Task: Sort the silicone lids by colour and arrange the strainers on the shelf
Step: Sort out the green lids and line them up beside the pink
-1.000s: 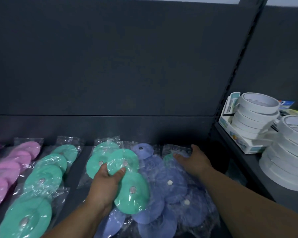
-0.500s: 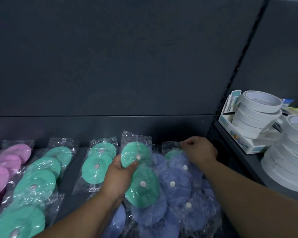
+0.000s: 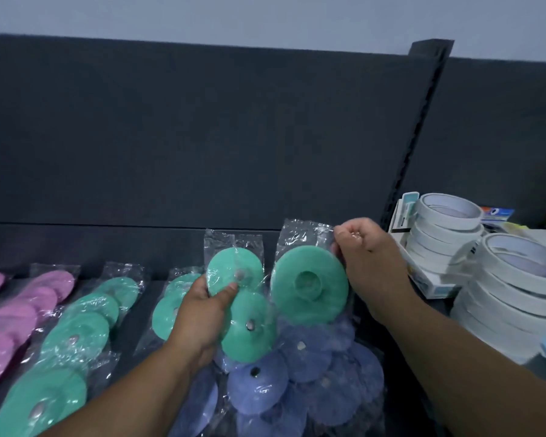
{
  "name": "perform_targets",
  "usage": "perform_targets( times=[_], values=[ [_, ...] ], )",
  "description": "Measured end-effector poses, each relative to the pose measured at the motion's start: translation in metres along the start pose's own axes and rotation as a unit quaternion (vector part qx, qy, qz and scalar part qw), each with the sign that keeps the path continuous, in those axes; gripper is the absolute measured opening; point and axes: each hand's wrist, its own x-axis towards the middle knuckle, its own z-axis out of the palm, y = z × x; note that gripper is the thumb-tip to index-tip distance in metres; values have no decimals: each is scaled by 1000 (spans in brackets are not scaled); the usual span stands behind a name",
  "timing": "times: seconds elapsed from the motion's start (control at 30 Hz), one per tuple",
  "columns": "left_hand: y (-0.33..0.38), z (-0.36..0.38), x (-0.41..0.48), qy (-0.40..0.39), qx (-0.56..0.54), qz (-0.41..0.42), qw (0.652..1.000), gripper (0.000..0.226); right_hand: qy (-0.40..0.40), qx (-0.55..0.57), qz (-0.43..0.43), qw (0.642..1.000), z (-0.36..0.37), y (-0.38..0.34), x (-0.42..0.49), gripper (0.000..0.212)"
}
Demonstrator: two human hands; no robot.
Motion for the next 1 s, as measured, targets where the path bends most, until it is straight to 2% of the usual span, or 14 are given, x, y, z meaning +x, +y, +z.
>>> perform_targets(
  times=[0.13,0.23,0.3,0.37,0.47,0.53,0.6,0.67,0.7,0.77,0.83,0.87,0.93,1.0],
  values=[
    [-2,2,-10,-9,-33,-20,999,11,-152,9,86,985,11,17,-18,19],
    [-4,7,-20,-21,-53,-30,998,8,-194,21,124,973,24,34,-36,20],
    [-5,9,-25,-11,-56,-20,998,7,-186,23,135,973,28,38,-39,21],
    [-7,8,-26,24,-50,16,998,9,-138,13,120,983,26,37,-35,23],
    [-6,4,-24,85,-55,62,993,10,-21,-41,55,997,15,23,-29,24],
    [-6,4,-24,107,-63,64,990,10,-11,-39,10,999,14,15,-39,23],
    [-9,5,-24,107,-76,50,990,11,-93,-61,-21,994,22,14,-54,20],
    [-14,8,-26,101,-83,21,991,11,-221,-77,-31,972,32,21,-67,14],
    [-17,8,-27,98,-83,8,992,11,-258,-90,-39,961,36,28,-67,11],
    [-21,7,-28,92,-82,-3,992,10,-234,-136,-62,961,36,45,-57,3],
    [-24,5,-26,90,-89,-7,992,10,-200,-176,-45,963,31,68,-40,30],
    [-25,4,-25,88,-92,-10,992,10,-215,-194,-13,957,29,77,-34,49],
    [-25,5,-23,82,-99,-20,992,10,-283,-251,32,925,28,93,-25,85],
    [-24,6,-23,75,-105,-28,991,10,-337,-311,24,888,31,100,-24,97]
  ],
)
